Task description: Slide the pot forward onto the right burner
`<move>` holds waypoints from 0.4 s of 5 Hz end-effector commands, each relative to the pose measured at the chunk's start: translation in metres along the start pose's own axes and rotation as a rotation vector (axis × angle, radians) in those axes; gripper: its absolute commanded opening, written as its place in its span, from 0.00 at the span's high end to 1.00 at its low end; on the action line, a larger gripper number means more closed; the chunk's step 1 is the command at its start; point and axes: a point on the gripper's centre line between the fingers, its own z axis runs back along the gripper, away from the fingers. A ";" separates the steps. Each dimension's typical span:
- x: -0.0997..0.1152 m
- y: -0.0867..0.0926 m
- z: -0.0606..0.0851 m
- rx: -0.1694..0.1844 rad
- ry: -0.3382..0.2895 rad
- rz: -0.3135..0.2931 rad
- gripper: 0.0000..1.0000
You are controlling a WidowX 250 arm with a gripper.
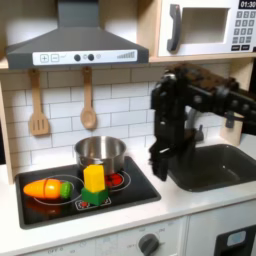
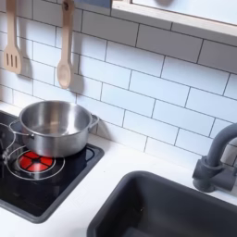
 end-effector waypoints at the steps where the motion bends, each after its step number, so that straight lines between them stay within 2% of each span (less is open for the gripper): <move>1: 0.021 0.028 0.003 -0.013 -0.010 0.053 0.00; 2: 0.028 0.039 0.001 0.003 -0.005 0.072 0.00</move>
